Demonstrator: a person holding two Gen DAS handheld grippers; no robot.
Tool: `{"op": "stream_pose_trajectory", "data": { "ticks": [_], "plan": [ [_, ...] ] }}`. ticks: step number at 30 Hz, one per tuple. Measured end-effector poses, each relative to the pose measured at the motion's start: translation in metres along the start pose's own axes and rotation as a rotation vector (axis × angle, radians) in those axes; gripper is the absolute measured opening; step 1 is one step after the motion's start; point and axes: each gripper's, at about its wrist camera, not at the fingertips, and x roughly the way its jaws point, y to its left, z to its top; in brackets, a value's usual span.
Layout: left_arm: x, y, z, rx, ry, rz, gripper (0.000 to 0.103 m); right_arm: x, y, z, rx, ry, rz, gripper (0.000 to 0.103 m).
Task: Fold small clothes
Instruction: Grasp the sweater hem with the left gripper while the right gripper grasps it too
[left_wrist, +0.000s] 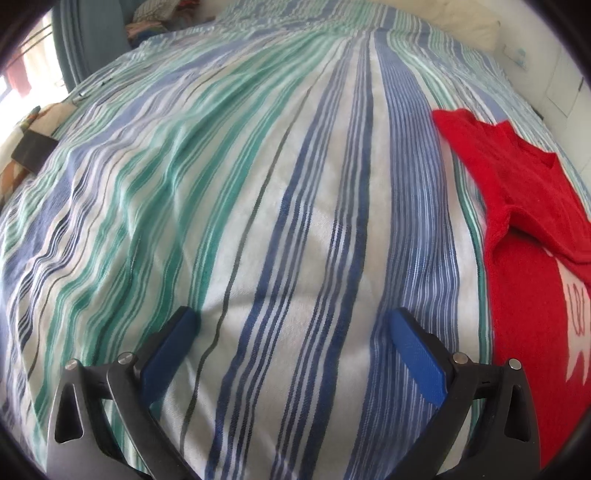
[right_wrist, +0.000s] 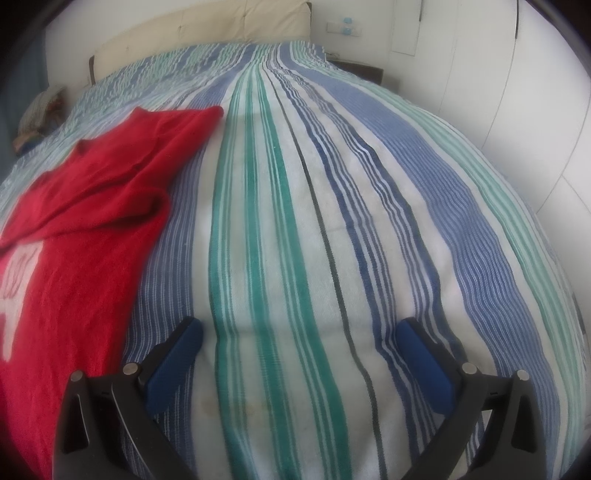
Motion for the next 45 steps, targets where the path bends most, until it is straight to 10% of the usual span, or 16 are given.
{"op": "stream_pose_trajectory", "data": {
  "ticks": [6,11,20,23,25,26,28,29,37,45],
  "plan": [
    [-0.092,-0.003,-0.07,0.119,0.019,-0.363,0.101,-0.054,-0.019,-0.01,0.066,0.072,0.346,0.103],
    [-0.122,-0.029,-0.137,0.231,0.066,-0.432,0.101,-0.121,-0.006,-0.083,0.081,0.175,0.644,0.103],
    [-0.105,-0.047,-0.161,0.176,0.172,-0.483,0.077,-0.115,0.03,-0.136,0.088,0.243,0.662,0.097],
    [-0.105,-0.052,-0.165,0.171,0.196,-0.519,0.047,-0.111,0.036,-0.138,0.081,0.253,0.655,0.091],
    [-0.101,-0.057,-0.167,0.154,0.239,-0.556,0.007,-0.106,0.038,-0.138,0.097,0.257,0.661,0.074],
    [-0.099,-0.057,-0.167,0.135,0.256,-0.564,0.007,-0.101,0.044,-0.136,0.111,0.269,0.676,0.065],
    [-0.101,-0.054,-0.167,0.109,0.269,-0.567,0.006,-0.092,0.051,-0.137,0.123,0.326,0.705,0.004],
    [-0.105,-0.051,-0.165,0.089,0.27,-0.579,0.006,-0.091,0.051,-0.138,0.125,0.34,0.695,0.005],
    [-0.137,-0.044,-0.074,-0.016,0.178,-0.784,0.005,-0.126,0.028,-0.08,0.264,0.185,0.777,0.005],
    [-0.064,-0.102,0.089,-0.074,0.082,-0.734,0.005,-0.068,0.041,0.084,0.265,0.012,0.736,0.005]
  ]
}}
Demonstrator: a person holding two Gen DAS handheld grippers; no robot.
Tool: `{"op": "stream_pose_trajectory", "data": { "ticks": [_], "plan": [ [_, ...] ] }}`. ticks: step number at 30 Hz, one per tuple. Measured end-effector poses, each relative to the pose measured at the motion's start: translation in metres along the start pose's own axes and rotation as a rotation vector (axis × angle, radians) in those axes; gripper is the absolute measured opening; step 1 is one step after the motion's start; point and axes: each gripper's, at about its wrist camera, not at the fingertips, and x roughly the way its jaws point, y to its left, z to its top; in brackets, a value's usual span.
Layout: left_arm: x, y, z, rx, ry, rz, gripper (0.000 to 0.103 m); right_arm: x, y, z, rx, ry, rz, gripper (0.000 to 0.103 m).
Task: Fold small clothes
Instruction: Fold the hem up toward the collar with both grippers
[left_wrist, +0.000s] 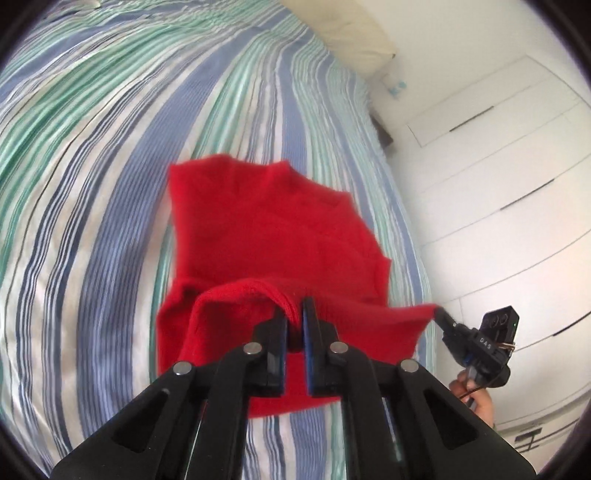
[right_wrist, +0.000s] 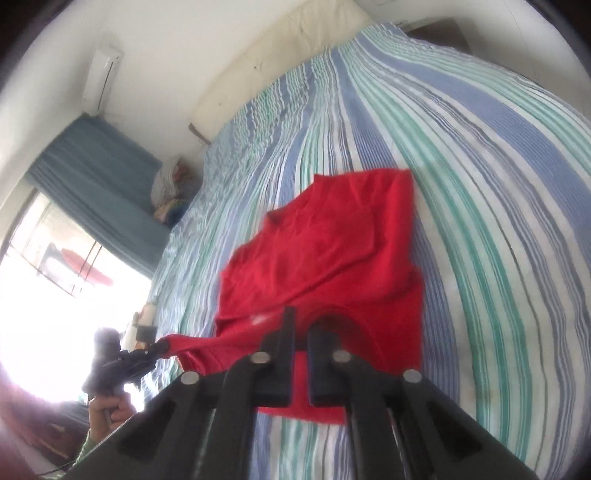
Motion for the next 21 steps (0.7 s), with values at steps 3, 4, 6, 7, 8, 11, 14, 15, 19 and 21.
{"op": "stream_pose_trajectory", "data": {
  "ticks": [3,4,6,7,8,11,14,15,19,21],
  "plan": [
    [0.032,-0.001,0.049,-0.001,-0.006,0.066,0.005,0.045,-0.01,0.058,0.02,-0.014,-0.039,0.005],
    [0.04,0.001,0.062,-0.004,-0.01,0.083,0.005,0.058,-0.014,0.075,0.028,-0.011,-0.045,0.005],
    [0.06,0.003,0.084,-0.004,-0.007,0.128,0.008,0.085,-0.018,0.101,0.037,-0.008,-0.081,0.005],
    [0.067,0.006,0.093,-0.012,-0.016,0.166,0.016,0.097,-0.021,0.11,0.044,-0.006,-0.084,0.005],
    [0.074,0.01,0.099,-0.026,-0.027,0.206,0.026,0.11,-0.024,0.119,0.063,0.001,-0.08,0.005],
    [0.074,0.024,0.112,-0.055,-0.074,0.267,0.068,0.131,-0.038,0.132,0.136,0.0,-0.12,0.018],
    [0.052,0.029,0.102,-0.034,-0.131,0.258,0.068,0.124,-0.041,0.133,0.141,-0.052,-0.165,0.035],
    [0.045,0.027,0.095,-0.012,-0.147,0.252,0.068,0.118,-0.038,0.131,0.117,-0.058,-0.167,0.035],
    [0.052,0.009,0.057,0.118,-0.046,0.123,0.072,0.107,-0.011,0.101,-0.115,0.015,-0.159,0.035],
    [0.082,0.001,0.047,0.161,0.077,0.113,0.072,0.109,-0.005,0.075,-0.164,0.088,-0.108,0.035]
  ]
}}
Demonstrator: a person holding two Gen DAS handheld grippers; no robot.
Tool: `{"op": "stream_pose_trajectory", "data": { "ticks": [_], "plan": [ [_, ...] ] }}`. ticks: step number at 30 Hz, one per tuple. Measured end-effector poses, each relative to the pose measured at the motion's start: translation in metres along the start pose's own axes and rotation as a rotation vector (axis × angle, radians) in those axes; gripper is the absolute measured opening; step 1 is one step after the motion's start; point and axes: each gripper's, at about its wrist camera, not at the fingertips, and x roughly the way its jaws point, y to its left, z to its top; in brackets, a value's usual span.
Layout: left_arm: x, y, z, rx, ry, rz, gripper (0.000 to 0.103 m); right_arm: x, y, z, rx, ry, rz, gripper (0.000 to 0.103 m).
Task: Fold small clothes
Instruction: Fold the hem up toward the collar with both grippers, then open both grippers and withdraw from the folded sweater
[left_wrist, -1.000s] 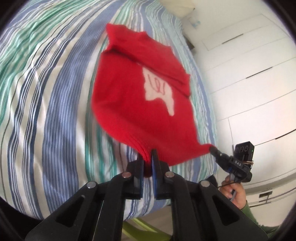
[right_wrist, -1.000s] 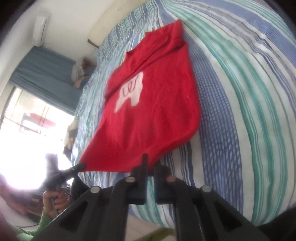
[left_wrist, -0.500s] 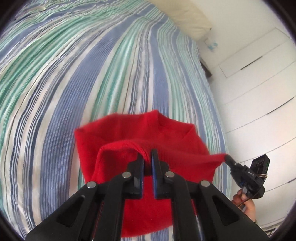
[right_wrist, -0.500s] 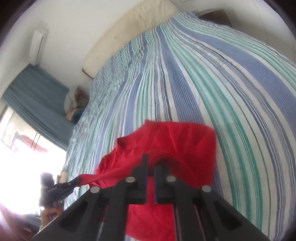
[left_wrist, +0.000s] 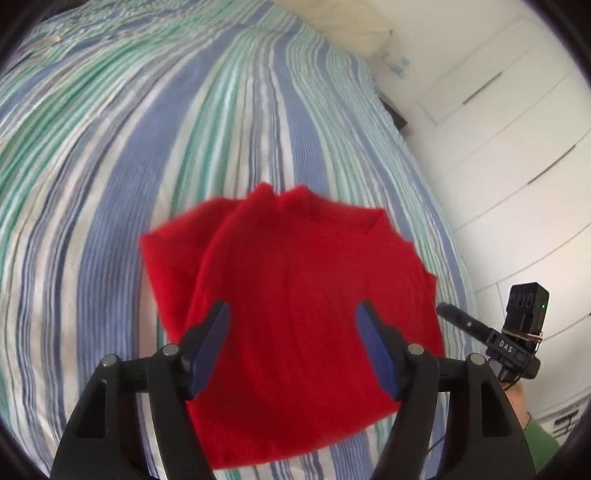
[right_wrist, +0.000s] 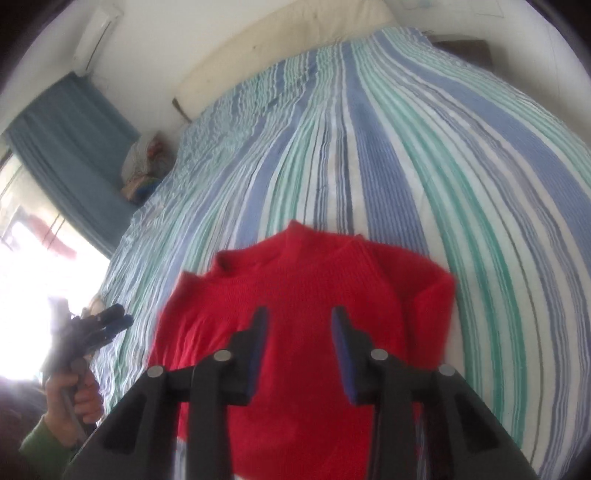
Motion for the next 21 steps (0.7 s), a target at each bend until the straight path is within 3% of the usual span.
{"op": "stream_pose_trajectory", "data": {
  "ticks": [2,4,7,9,12,15,18,21],
  "plan": [
    [0.02,-0.004,0.007,0.039,0.016,0.101,0.072,0.004,0.008,-0.026,-0.018,0.046,0.016,0.035],
    [0.031,0.017,0.023,-0.066,0.006,0.177,0.071,0.003,0.012,-0.051,-0.046,0.067,0.007,0.035],
    [0.03,0.062,0.038,-0.297,-0.029,0.179,0.064,-0.004,0.012,-0.088,-0.074,0.092,-0.029,0.035],
    [0.019,0.066,0.039,-0.332,-0.035,0.153,0.062,-0.015,0.006,-0.111,-0.065,0.103,-0.047,0.035],
    [-0.011,0.028,0.022,-0.147,-0.07,0.164,0.078,-0.043,-0.002,-0.138,-0.054,0.081,-0.049,0.036],
    [-0.042,-0.012,-0.032,0.032,-0.106,0.206,0.097,-0.07,-0.002,-0.164,-0.088,0.044,-0.07,0.047],
    [-0.058,-0.033,-0.098,0.13,-0.118,0.245,0.097,-0.092,-0.004,-0.188,-0.077,0.004,-0.096,0.053],
    [-0.062,-0.032,-0.151,0.133,-0.145,0.315,0.097,-0.107,-0.003,-0.206,-0.061,-0.027,-0.136,0.054]
  ]
}}
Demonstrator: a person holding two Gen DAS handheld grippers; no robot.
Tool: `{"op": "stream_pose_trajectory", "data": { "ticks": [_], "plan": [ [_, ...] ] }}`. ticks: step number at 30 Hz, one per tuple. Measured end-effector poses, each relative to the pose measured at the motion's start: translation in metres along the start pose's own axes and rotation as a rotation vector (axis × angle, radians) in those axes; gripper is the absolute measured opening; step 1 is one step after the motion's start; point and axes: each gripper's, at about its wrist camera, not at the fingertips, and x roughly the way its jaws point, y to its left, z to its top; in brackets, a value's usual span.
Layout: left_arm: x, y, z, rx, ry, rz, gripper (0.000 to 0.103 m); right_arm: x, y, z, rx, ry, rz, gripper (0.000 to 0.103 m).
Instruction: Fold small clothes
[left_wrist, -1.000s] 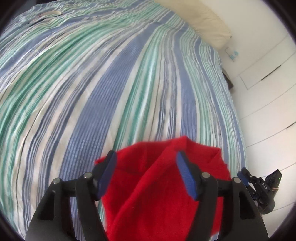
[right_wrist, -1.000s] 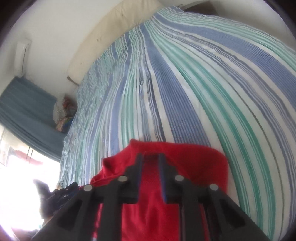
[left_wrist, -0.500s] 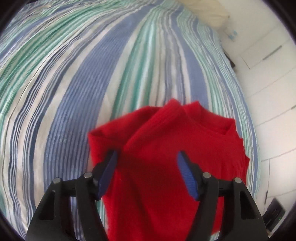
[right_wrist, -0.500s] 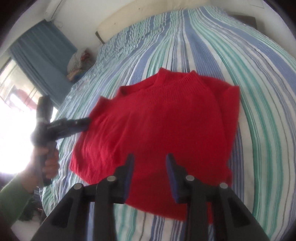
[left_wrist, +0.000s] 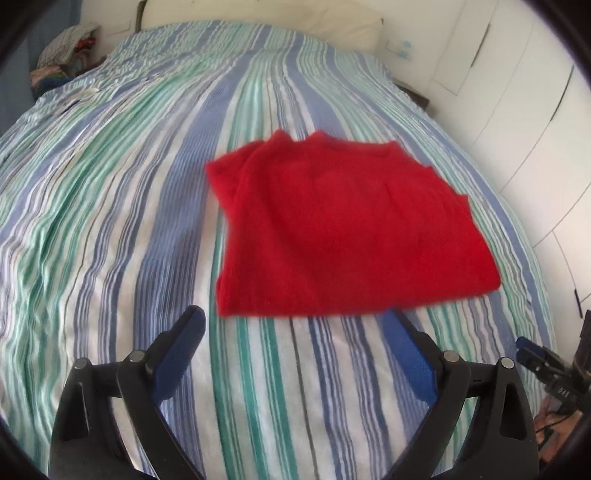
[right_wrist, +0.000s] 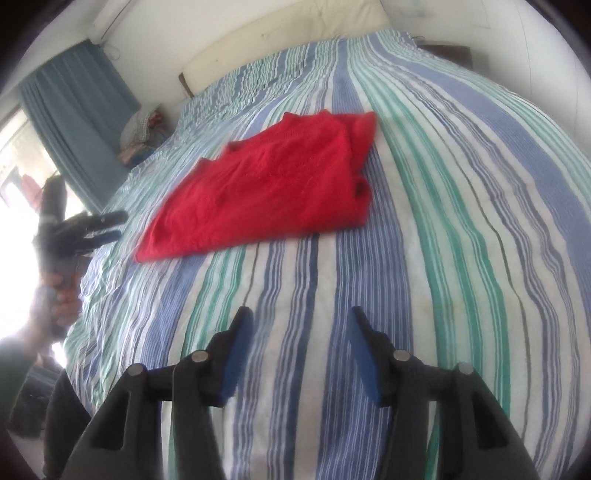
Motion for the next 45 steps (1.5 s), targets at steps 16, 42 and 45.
{"op": "stream_pose_trajectory", "data": {
  "ticks": [16,42,45],
  "plan": [
    [0.039,0.006,-0.073,0.006,-0.018,0.117,0.103,0.04,0.002,-0.03,-0.115,-0.089,-0.179,0.086],
    [0.039,0.008,-0.079,-0.003,-0.037,0.092,0.103,0.05,0.01,-0.031,-0.165,-0.07,-0.176,0.1],
    [0.039,0.008,-0.079,0.002,-0.037,0.099,0.103,0.051,0.012,-0.031,-0.17,-0.066,-0.185,0.1]
  ]
}}
